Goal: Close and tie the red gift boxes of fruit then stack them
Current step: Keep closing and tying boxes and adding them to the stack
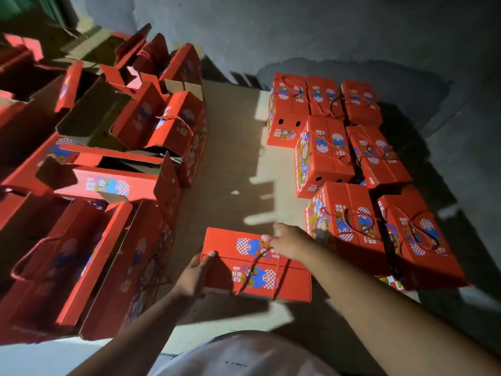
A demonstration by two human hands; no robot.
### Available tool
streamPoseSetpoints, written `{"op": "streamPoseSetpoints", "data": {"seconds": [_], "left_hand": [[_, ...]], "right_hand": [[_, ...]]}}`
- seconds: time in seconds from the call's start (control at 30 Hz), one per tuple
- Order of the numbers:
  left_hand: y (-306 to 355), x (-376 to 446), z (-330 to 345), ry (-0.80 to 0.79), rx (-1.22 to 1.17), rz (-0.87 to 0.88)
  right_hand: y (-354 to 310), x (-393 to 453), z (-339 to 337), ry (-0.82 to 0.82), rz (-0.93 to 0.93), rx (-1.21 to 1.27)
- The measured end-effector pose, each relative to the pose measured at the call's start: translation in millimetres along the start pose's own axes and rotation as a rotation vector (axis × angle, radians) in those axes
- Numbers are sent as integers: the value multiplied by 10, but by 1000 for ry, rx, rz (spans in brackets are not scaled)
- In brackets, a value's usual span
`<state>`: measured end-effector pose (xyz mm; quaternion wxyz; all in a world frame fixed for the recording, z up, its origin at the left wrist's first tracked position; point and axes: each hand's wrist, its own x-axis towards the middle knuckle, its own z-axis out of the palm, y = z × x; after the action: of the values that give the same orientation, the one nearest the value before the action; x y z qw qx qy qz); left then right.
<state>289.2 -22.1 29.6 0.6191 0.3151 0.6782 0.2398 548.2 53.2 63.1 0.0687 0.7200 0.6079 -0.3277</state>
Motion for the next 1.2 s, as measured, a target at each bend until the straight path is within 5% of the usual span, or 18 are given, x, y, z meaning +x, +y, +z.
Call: {"op": "streamPoseSetpoints", "data": {"seconds": [0.1, 0.27, 0.47, 0.83, 1.0, 1.2], "left_hand": [[-26, -1, -54, -17, 12, -18], [-69, -3, -67, -40, -102, -68], [-94, -70, 10, 16, -269, -71], [463, 16, 241, 49, -499, 116], [511, 10, 461, -312, -103, 304], [740, 370, 685, -344, 365, 540]], "right_hand": [[-109, 45, -63, -65, -65, 238], [-336, -81, -105, 49, -196, 423], [-509, -511, -689, -387, -251, 339], [-819, -581, -948, 48, -139, 691], [-830, -245, -1237, 195, -113, 792], [-887, 232, -1584, 224, -29, 889]]}}
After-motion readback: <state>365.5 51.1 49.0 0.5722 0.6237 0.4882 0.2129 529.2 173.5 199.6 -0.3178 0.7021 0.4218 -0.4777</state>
